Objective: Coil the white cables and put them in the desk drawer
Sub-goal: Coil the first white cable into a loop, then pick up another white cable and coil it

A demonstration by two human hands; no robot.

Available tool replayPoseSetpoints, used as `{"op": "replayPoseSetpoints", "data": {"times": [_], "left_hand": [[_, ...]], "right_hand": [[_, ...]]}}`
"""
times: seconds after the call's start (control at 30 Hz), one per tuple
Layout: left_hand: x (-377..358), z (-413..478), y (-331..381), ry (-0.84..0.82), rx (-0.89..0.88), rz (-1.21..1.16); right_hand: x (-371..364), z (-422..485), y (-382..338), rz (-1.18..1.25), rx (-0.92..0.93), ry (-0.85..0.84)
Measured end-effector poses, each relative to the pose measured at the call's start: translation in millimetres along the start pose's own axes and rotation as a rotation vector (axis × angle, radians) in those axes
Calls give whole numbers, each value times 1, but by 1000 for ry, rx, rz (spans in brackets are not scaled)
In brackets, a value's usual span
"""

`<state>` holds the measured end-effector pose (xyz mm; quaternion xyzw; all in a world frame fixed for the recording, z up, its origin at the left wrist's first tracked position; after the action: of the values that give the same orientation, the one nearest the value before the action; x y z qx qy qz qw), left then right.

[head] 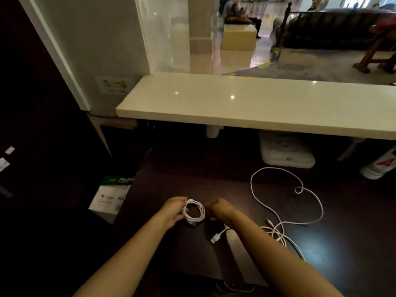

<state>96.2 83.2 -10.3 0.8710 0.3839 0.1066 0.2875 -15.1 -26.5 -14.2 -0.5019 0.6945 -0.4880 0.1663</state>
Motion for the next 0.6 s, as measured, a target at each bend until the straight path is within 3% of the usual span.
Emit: {"op": "replayPoseSetpoints", "data": {"times": [0.13,0.3,0.5,0.6], "left_hand": [[8,4,0,64,-85,115],[19,5,10,195,-283,319],[-32,-1,-16,-25,-351,395],[-63,3,-35,-104,-367,595]], "right_hand": [[0,3,4,-13,24,-24],[32,-6,9,-672,178,-16],[48,-25,38,-1080,141,-242],[47,-32,35,-950,205,-205]]}}
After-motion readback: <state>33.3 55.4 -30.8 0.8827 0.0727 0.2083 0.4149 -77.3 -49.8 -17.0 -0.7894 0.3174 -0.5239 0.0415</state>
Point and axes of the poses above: each hand's wrist, its own z-axis towards the middle knuckle, its own x-axis out of the back of the hand, y = z × x, the point moved 2 cm from there along z, towards the middle knuckle, and after that the axes turned 12 degrees about x, right-handed, at the moved point
